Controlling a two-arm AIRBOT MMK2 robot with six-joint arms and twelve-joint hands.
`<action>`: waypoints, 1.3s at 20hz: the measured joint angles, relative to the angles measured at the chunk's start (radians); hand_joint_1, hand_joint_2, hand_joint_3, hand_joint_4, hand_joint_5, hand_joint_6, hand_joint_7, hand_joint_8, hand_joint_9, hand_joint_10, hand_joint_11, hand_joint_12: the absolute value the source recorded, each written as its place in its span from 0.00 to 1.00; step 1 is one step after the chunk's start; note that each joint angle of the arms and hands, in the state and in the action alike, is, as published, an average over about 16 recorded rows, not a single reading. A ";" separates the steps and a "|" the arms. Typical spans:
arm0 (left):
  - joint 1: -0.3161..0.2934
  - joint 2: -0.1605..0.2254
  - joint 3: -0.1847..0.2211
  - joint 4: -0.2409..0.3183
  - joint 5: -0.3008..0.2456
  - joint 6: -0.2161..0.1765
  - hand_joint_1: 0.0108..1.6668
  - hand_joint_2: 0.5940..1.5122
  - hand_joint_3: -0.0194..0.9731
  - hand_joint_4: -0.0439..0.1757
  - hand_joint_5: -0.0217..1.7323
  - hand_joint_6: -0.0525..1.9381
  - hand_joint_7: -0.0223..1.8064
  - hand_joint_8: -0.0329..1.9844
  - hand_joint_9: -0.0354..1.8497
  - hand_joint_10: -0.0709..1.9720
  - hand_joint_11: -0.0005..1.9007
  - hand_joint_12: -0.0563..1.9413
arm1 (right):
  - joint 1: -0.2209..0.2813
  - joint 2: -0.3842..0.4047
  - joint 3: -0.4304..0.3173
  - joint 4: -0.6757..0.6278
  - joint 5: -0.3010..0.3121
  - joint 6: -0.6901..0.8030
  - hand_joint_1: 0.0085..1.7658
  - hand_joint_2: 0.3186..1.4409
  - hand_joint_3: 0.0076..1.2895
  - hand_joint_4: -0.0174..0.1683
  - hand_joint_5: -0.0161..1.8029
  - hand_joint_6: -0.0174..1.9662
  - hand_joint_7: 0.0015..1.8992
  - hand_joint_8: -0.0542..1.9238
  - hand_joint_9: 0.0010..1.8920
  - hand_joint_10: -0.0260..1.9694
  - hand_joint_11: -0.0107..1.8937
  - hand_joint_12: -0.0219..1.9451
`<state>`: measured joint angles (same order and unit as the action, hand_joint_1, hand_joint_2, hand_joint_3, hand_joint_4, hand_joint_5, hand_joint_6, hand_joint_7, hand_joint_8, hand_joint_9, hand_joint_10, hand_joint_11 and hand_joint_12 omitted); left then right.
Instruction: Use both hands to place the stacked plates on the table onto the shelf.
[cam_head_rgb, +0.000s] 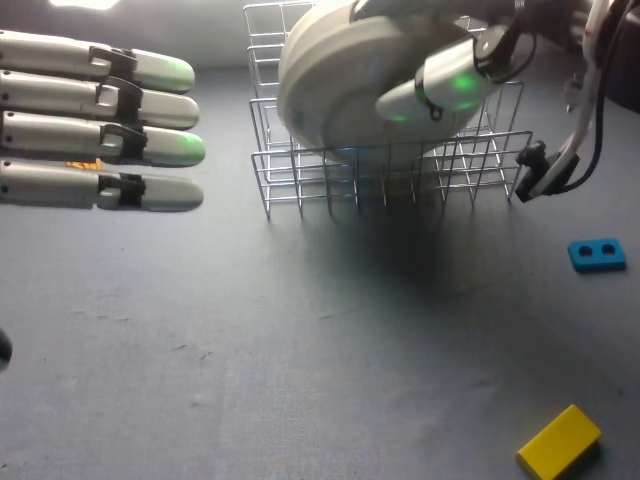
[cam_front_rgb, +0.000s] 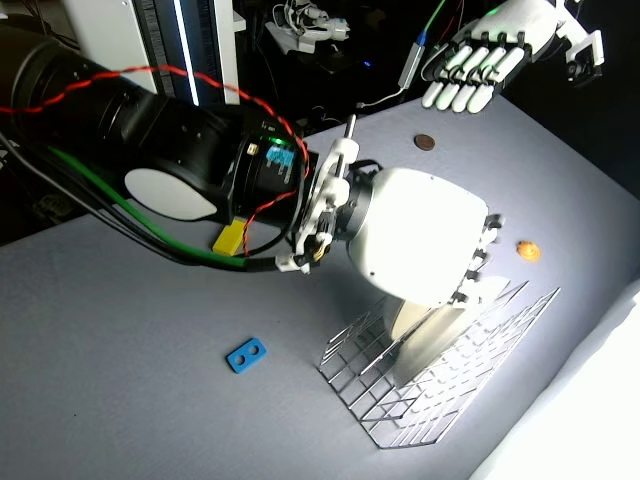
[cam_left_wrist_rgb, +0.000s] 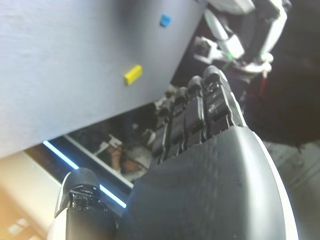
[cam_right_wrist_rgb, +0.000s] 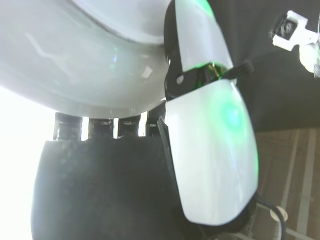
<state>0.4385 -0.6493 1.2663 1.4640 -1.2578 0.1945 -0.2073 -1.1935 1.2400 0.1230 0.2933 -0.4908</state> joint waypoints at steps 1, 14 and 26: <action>-0.007 0.004 -0.006 0.003 -0.005 0.000 0.01 0.52 0.03 0.23 0.05 0.03 0.04 0.03 0.04 0.04 0.02 0.06 | -0.006 -0.003 0.005 0.000 0.001 -0.002 0.76 0.62 0.00 0.06 0.49 0.53 0.53 0.49 0.49 0.58 0.37 0.80; 0.004 0.042 -0.063 -0.045 -0.080 -0.001 0.00 0.51 0.03 0.23 0.05 0.03 0.04 0.03 0.03 0.04 0.01 0.04 | -0.038 -0.016 0.033 0.000 -0.005 -0.019 0.69 0.66 0.00 0.06 0.41 0.43 0.45 0.38 0.40 0.42 0.28 0.76; 0.055 0.059 -0.086 -0.049 -0.118 0.013 0.00 0.51 0.03 0.23 0.05 0.03 0.03 0.03 0.03 0.04 0.01 0.04 | 0.036 0.023 -0.002 -0.037 -0.019 -0.012 0.56 0.66 0.00 0.06 0.34 0.05 0.36 0.04 0.30 0.13 0.05 0.71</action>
<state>0.4939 -0.5905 1.1803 1.4148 -1.3757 0.2070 -0.1717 -1.1704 1.2380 0.0861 0.2739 -0.5029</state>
